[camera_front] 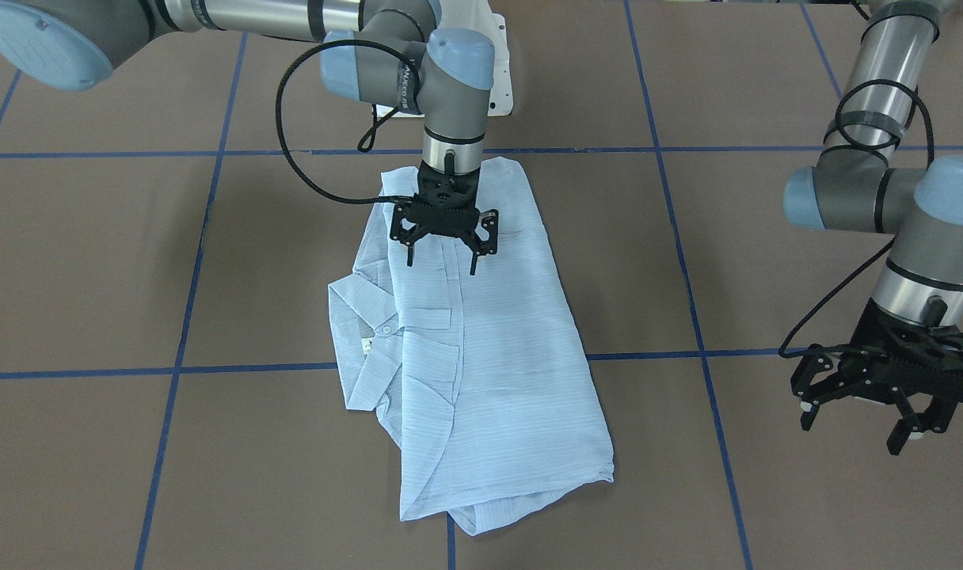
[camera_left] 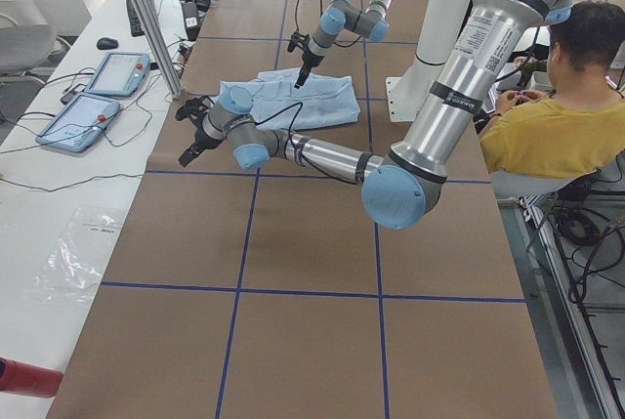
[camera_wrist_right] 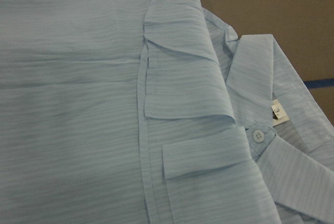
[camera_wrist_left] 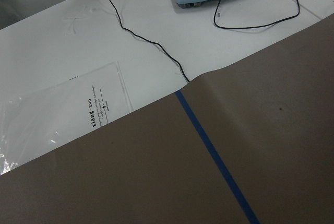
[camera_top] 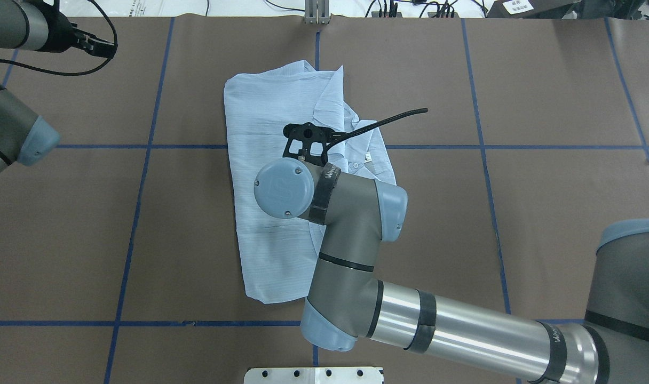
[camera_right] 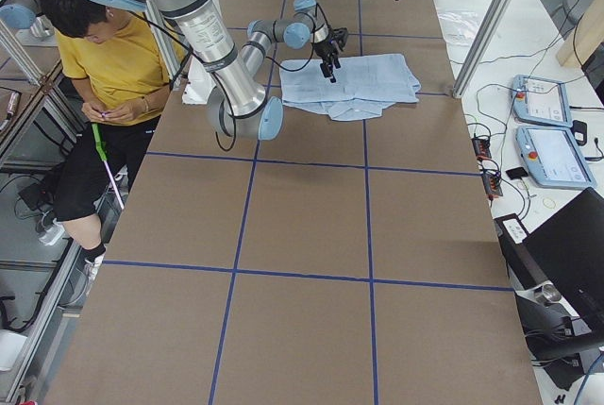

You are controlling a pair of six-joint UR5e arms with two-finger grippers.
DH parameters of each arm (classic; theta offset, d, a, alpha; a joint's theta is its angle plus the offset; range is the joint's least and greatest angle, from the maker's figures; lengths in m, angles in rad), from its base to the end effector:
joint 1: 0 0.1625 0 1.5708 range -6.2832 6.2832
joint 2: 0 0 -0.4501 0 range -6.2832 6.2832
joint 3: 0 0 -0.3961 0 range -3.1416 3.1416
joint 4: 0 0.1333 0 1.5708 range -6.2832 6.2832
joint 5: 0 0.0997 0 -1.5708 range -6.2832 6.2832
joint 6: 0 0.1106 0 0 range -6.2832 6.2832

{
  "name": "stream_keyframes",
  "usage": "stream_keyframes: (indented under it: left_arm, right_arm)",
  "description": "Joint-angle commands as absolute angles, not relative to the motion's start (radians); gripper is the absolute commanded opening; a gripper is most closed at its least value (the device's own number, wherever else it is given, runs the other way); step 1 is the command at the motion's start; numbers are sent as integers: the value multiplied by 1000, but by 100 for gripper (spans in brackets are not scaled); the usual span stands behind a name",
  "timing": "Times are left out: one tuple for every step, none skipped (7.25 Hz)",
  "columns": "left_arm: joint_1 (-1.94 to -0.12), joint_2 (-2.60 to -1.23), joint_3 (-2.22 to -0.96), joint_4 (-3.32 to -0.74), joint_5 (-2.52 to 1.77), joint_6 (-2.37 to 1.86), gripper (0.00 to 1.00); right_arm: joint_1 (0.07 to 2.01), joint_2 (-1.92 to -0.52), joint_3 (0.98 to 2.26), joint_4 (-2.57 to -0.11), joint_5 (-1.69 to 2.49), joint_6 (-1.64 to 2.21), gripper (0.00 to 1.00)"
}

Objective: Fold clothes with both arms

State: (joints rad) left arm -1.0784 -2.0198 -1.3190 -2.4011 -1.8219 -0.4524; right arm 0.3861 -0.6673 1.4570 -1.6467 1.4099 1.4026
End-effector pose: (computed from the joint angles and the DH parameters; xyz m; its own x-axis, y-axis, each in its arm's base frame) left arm 0.2505 -0.6907 0.4604 0.7841 0.3813 -0.4897 0.1094 0.6918 0.7138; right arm -0.6650 -0.4334 0.1770 0.7689 0.1342 0.6252 -0.3450 0.9102 0.2290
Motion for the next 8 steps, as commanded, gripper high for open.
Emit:
stream_keyframes:
  left_arm:
    - [-1078,-2010,-1328,-2401,-1827,-453,100]
    - [-1078,-2008,-1328,-2401,-1825,-453,100]
    - [-1078,-2008,-1328,-2402,-1825,-453,100]
    - [-1078,-2008,-1328,-2401,-1825,-453,100]
    - [-1078,-2008,-1328,-2401,-1825,-454,100]
    - [-1078,-2008,-1330,-2401,-1825,-453,100]
    - [-1078,-2008,-1330,-2402,-1825,-454,100]
    - [-1078,-2008,-1330,-2401,-1827,-454,100]
  right_arm:
    - [380,-634,1436,-1728,1469,1240,91]
    - [373,-638,1436,-1756,1491,1156,82]
    - [350,-643,1453,-1796,1503,1122,75]
    - [321,-649,1468,-1816,1515,1121,70]
    - [307,-652,1480,-1821,1540,1121,67]
    - [301,-653,1483,-1831,1557,1121,66]
    - [295,-658,1485,-1839,1557,1121,65]
    - [295,-661,1485,-1853,1560,1121,62]
